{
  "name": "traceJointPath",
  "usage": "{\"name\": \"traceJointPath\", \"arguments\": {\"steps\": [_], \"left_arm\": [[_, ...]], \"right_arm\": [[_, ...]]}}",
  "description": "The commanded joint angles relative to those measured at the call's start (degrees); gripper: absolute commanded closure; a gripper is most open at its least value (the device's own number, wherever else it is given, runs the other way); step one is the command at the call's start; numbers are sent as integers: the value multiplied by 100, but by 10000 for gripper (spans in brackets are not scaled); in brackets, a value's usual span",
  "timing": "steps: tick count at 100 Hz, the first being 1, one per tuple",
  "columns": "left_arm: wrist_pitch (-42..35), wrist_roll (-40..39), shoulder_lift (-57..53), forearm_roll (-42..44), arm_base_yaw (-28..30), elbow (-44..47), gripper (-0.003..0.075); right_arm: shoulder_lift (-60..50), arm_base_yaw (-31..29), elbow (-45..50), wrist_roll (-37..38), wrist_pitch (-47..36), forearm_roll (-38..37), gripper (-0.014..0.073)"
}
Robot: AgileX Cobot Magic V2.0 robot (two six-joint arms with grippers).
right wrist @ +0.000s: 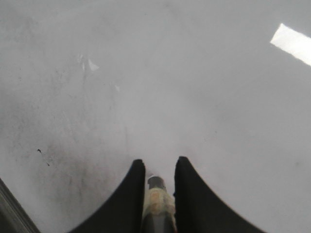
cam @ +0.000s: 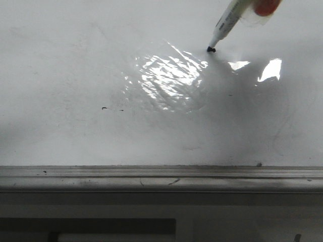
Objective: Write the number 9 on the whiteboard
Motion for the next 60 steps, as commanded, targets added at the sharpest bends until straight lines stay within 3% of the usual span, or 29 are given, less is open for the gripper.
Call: {"name": "traceJointPath", "arguments": {"steps": [1,17,43,60], "left_arm": [[87,-32,18,-9,-17,-157,741],[87,-32,18,-9,-17,-157,741],[170,-32,18,-9,-17,-157,741],[170,-32,18,-9,-17,-157,741]], "right_arm": [[54,-24,-175,34,-343,-82,636],[94,106,-175,34,-165,191,636],[15,376,-175,-45,1066,205,636],[-13,354,-304,-45,1107,-276,636]]}}
